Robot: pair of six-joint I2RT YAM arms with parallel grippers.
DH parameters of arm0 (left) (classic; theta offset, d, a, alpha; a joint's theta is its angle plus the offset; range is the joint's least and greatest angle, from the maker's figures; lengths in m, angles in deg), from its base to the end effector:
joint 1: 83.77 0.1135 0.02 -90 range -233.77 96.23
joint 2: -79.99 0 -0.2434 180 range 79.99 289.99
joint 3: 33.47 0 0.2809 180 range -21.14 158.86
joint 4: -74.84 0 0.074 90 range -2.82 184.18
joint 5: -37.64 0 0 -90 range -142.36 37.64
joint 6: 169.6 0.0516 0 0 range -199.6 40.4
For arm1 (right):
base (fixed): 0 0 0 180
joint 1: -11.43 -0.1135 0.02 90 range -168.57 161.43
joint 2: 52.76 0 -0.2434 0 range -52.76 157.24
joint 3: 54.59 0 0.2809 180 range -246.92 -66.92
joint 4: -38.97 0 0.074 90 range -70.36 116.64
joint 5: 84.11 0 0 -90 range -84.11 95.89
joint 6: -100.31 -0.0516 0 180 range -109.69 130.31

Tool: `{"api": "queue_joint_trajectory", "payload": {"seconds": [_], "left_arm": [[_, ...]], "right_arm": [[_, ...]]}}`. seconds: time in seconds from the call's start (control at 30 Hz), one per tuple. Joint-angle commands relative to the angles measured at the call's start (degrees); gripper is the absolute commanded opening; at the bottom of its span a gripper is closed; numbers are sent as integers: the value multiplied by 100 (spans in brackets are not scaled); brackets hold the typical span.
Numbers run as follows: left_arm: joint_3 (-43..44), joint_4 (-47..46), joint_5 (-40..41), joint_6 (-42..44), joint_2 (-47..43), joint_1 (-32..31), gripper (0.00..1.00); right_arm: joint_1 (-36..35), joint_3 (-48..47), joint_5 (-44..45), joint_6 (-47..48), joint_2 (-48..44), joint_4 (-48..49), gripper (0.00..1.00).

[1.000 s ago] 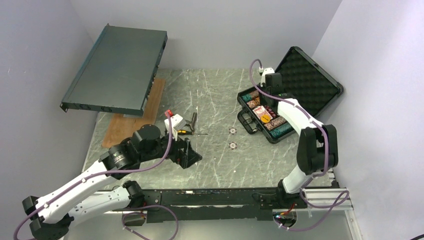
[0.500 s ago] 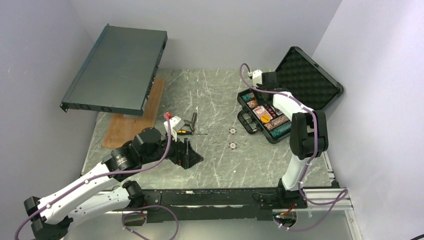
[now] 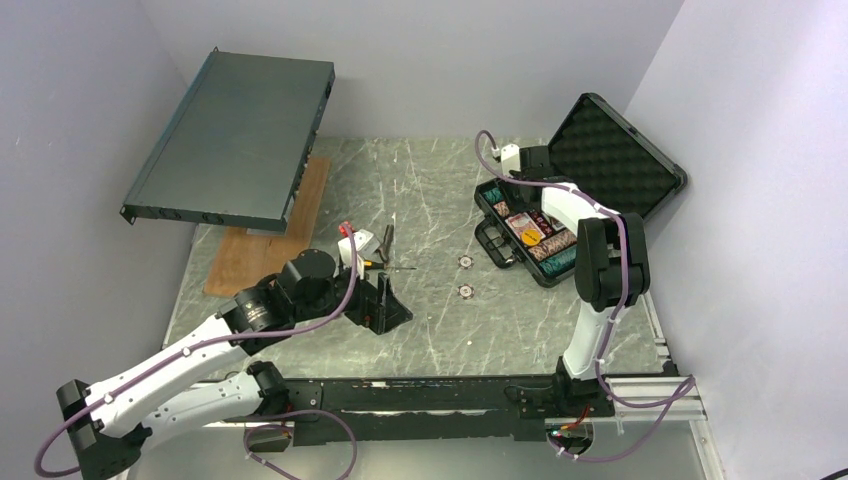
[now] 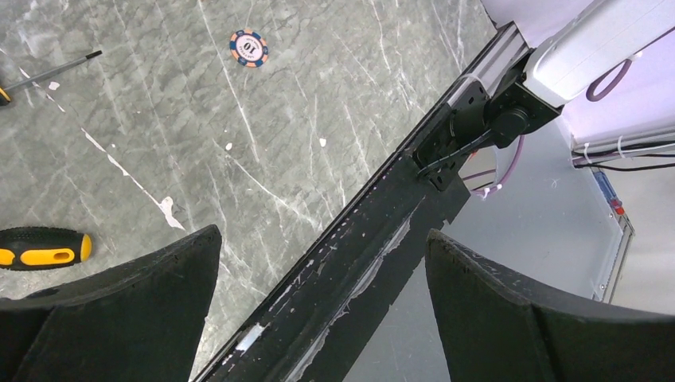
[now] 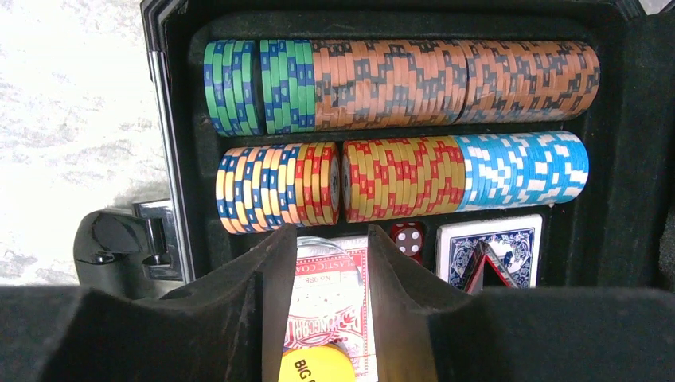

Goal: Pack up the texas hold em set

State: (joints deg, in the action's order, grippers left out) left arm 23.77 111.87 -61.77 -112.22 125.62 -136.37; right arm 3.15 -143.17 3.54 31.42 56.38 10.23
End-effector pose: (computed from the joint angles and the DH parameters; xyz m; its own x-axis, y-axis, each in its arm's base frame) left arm 0.1377 -0.1940 0.2904 -0.6904 0.0274 -0.7229 0.5951 0.5897 -0.5460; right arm 0.4397 0.0661 0.1496 -0.6385 -0.4566 -0.6195 -0.4291 0.8795 -0.2059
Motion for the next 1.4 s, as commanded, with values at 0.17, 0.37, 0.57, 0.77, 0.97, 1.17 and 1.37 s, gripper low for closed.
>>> {"api": "queue_joint_trajectory", "payload": {"seconds": [0.17, 0.37, 0.57, 0.77, 0.97, 1.17, 1.37], "left_arm": [[214, -175, -74, -111, 26, -18, 99], [160, -126, -26, -166, 48, -16, 99], [39, 57, 202, -264, 148, 11, 99], [106, -32, 330, -299, 365, 12, 99], [152, -6, 371, -409, 491, 13, 99], [-30, -31, 395, -528, 366, 17, 100], [23, -11, 415, -512, 425, 13, 99]], "right_arm": [[-17, -178, 216, -475, -368, 49, 45], [-179, 943, -134, -2327, -1842, 756, 58], [-595, 1797, -792, -4260, -3066, 294, 100], [-1476, 1148, -309, -4285, -2226, -1880, 100], [-2332, 1325, 536, -4344, -1644, -2039, 94], [-2692, 1362, 467, -4447, -1287, -1891, 77], [-2889, 1522, 482, -4566, -1151, -1862, 69]]}}
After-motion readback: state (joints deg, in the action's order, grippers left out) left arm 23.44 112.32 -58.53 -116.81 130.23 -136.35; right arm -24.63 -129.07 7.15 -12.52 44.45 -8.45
